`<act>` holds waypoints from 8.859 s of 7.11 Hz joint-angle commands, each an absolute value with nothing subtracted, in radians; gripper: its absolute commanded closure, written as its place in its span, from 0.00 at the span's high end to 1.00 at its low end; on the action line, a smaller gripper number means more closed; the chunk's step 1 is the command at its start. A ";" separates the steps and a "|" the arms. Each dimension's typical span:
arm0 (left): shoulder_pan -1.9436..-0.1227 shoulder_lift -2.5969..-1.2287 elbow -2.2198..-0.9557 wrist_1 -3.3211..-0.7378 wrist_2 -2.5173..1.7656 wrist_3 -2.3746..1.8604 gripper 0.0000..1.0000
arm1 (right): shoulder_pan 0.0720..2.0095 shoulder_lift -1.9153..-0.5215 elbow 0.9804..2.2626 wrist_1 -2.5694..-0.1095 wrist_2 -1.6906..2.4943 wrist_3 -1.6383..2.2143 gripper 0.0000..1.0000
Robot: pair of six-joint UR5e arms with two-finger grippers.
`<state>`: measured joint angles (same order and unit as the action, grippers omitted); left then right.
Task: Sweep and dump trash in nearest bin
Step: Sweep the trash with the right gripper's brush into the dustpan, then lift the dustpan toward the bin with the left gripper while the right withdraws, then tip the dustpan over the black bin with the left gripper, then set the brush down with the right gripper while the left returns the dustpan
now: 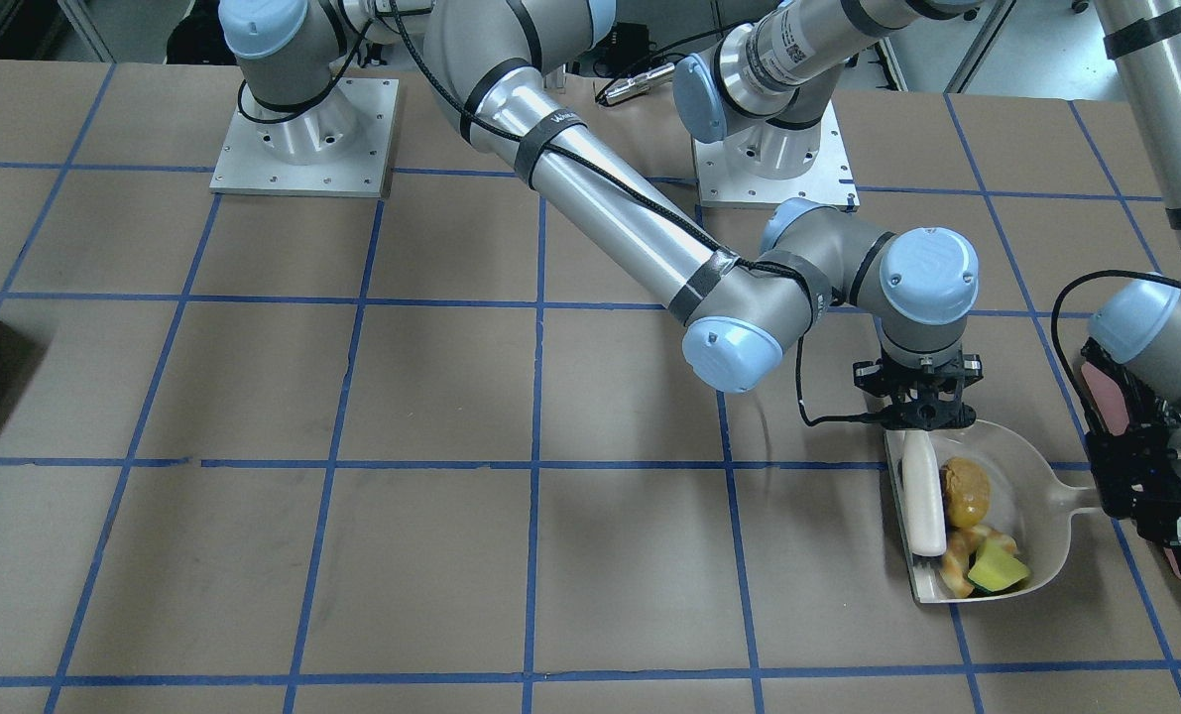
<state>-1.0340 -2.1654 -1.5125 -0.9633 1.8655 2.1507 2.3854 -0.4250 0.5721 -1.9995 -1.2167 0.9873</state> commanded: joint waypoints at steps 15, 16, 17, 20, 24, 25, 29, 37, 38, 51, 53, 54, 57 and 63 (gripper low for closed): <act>-0.794 -2.019 -1.331 -1.303 1.581 2.092 0.00 | 2.001 -1.242 1.539 -1.732 -1.499 0.466 0.00; -0.741 -2.023 -1.254 -1.348 1.588 2.091 0.00 | 1.987 -1.287 1.645 -1.761 -1.508 0.460 0.00; -0.686 -2.045 -1.168 -1.397 1.615 2.094 0.00 | 1.987 -1.305 1.743 -1.837 -1.520 0.471 0.00; -0.563 -2.136 -1.028 -1.381 1.693 2.129 0.00 | 2.099 -1.325 1.864 -1.954 -1.577 0.525 0.00; -0.561 -2.272 -0.949 -1.100 1.735 2.186 0.00 | 2.164 -1.327 1.881 -1.950 -1.625 0.552 0.00; -0.569 -2.270 -0.972 -1.054 1.744 2.210 0.00 | 2.167 -1.327 1.903 -1.950 -1.623 0.555 0.00; -0.641 -2.243 -1.139 -0.605 1.857 2.466 0.00 | 2.187 -1.342 1.927 -1.954 -1.611 0.569 0.00; -0.807 -2.085 -1.198 -0.577 1.899 2.589 0.00 | 2.209 -1.331 1.965 -1.953 -1.609 0.568 0.00; -0.837 -2.044 -1.198 -0.689 1.901 2.494 0.00 | 2.209 -1.331 1.967 -1.954 -1.609 0.569 0.18; -1.440 -1.890 -1.479 -1.144 1.725 0.772 0.00 | 1.999 -1.515 1.778 -1.718 -1.617 0.294 1.00; -1.527 -1.910 -1.520 -1.144 1.677 0.437 0.00 | 1.860 -1.569 1.775 -1.645 -1.634 0.136 1.00; -1.575 -1.916 -1.532 -1.144 1.675 0.345 0.00 | 1.798 -1.591 1.773 -1.623 -1.637 0.073 1.00; -1.704 -1.937 -1.571 -1.170 1.564 0.050 0.00 | 1.697 -1.608 1.639 -1.624 -1.727 0.028 1.00; -1.859 -2.025 -1.574 -1.256 1.443 -0.127 0.00 | 1.612 -1.594 1.566 -1.634 -1.576 -0.049 1.00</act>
